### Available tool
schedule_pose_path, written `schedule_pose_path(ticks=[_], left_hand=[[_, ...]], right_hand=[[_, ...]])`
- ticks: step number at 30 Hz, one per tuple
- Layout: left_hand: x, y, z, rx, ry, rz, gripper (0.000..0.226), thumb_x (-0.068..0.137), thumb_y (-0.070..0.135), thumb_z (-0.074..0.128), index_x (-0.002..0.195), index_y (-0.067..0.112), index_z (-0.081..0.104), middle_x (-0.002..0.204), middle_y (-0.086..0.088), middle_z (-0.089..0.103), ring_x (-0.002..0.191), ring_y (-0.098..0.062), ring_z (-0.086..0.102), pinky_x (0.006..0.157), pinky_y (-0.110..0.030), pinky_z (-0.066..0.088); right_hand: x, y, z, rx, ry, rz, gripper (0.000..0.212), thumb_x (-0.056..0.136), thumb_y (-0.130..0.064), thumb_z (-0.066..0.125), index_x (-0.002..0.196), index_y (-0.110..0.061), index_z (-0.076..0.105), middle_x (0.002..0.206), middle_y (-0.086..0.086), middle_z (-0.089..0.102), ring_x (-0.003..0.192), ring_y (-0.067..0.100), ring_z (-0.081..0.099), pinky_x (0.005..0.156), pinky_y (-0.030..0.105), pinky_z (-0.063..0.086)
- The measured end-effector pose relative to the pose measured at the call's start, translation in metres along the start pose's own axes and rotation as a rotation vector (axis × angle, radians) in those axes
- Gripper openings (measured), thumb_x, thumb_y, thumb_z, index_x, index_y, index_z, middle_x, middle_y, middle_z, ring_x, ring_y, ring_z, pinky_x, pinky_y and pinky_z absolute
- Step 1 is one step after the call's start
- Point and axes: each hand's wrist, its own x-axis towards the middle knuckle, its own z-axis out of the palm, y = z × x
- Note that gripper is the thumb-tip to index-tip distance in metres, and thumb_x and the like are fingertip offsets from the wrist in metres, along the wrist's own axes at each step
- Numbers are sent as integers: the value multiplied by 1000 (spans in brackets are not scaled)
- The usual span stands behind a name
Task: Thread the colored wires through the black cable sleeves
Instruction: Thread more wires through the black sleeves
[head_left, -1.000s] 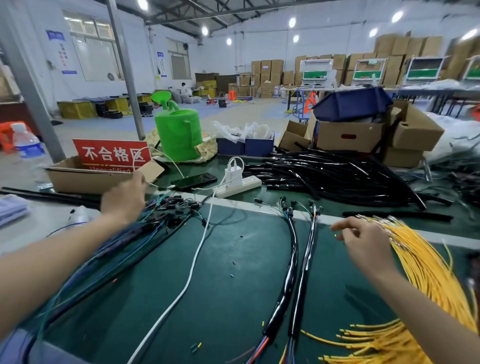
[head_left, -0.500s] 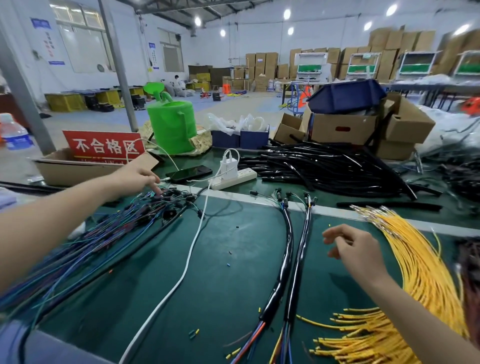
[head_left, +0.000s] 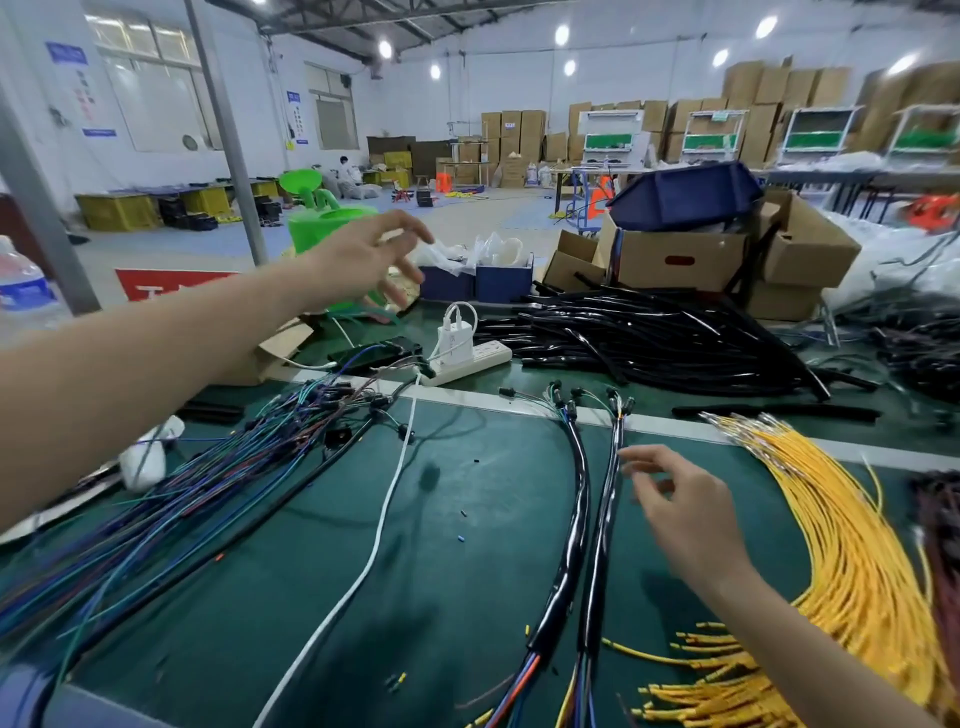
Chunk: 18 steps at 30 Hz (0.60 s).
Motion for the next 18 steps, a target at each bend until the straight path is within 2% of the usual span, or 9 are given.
schedule_pose_path(ticks=[2,3,4,6,9,12,15,18], left_hand=[[2,25,5,27,-58,74,20,101,34,37,108,30,56,101,-11,68,71,-28,71,57,-48,59],[0,35,9,50,-92,105,20,101,35,38,106,32,57,100,-9,69,70,-25,72,52,-43,58],[-3,42,14,66,-134,121,20,101,35,38,105,33,58,98,-7,69,68,-21,72,47,-36,56],[-13,45,30,70,-232,116,20,100,36,39,102,35,59,97,-5,68,69,-17,71,49,-30,55],[-33,29,53,76,-291,120,20,100,34,40,100,37,60,97,-3,66,72,-15,70,55,-34,58],[-55,0,68,-110,-247,96,19,99,33,42,97,35,61,95,-6,67,76,-18,70,58,-40,59],[-78,-33,76,-334,-208,81,19,93,36,46,101,27,62,96,-10,67,79,-19,67,63,-40,59],[-102,-72,83,-340,-159,100,25,90,41,50,111,34,61,105,-6,65,93,-16,65,71,-29,57]], right_hand=[[3,-23,9,238,-85,90,14,92,-12,59,87,-17,71,76,3,72,58,16,65,51,28,49],[5,-36,15,372,-146,139,15,93,-16,57,86,-15,70,76,5,71,54,15,64,49,25,48],[7,-47,23,490,-206,191,19,95,-20,54,88,-11,69,77,8,71,53,14,63,47,23,47],[13,-66,41,694,-296,377,35,99,-33,47,93,-3,66,81,12,70,55,16,64,48,23,51],[18,-79,72,951,-441,775,65,97,-53,36,104,7,60,96,22,69,75,27,69,60,29,57],[19,-76,102,1219,-482,1034,75,93,-61,38,119,9,48,115,26,61,90,34,64,68,35,57],[18,-80,128,1342,-480,1128,71,91,-60,46,117,6,47,112,20,62,87,31,61,68,35,55],[20,-91,147,1421,-426,1104,38,95,-44,51,100,-8,60,91,5,69,72,20,57,60,26,48]])
